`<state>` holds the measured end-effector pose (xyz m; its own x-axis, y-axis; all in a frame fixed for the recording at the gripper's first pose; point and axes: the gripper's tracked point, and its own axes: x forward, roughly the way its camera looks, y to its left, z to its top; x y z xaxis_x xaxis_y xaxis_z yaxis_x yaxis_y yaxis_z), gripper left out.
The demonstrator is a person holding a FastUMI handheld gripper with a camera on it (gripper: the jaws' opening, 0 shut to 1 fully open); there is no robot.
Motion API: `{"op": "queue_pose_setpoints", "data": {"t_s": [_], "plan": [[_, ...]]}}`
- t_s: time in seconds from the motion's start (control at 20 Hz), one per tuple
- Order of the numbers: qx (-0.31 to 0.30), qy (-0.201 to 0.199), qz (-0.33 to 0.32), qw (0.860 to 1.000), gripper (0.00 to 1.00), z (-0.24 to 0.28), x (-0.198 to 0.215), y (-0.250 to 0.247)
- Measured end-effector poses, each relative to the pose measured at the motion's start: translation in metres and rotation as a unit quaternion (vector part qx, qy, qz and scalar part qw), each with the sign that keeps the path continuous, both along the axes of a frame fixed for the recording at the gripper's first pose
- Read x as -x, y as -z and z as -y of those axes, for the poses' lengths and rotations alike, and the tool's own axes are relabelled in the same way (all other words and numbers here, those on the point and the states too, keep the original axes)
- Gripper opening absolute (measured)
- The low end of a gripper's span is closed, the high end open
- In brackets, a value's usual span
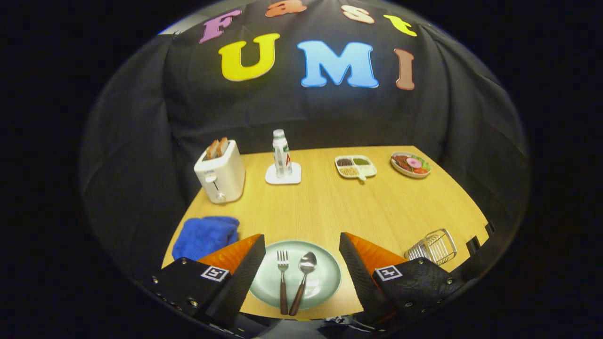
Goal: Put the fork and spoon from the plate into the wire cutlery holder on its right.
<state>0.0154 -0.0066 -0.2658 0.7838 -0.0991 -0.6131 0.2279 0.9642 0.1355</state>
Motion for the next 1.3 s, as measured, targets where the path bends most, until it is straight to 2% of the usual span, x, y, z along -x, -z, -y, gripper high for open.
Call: {"op": "queue_pose_setpoints", "data": {"t_s": [0.45,0.65,0.8,1.0,1.05,1.1,1.2,1.25,1.3], "plan": [[-0.031,-0.004,-0.148,0.989,0.97,-0.020,0.020,0.113],[-0.032,-0.011,-0.186,0.982,0.97,-0.022,0.025,0.138],[-0.048,-0.018,-0.200,0.978,0.93,-0.029,0.025,0.152],[-0.028,-0.045,-0.225,0.973,0.69,-0.032,0.029,0.165],[-0.023,-0.048,-0.224,0.973,0.68,-0.031,0.028,0.161],[-0.031,-0.054,-0.226,0.972,0.58,-0.037,0.027,0.166],[-0.032,-0.050,-0.232,0.971,0.20,-0.036,0.030,0.163],[-0.042,-0.051,-0.229,0.971,0.19,-0.038,0.027,0.164],[-0.046,-0.052,-0.227,0.971,0.10,-0.038,0.026,0.162]]}}
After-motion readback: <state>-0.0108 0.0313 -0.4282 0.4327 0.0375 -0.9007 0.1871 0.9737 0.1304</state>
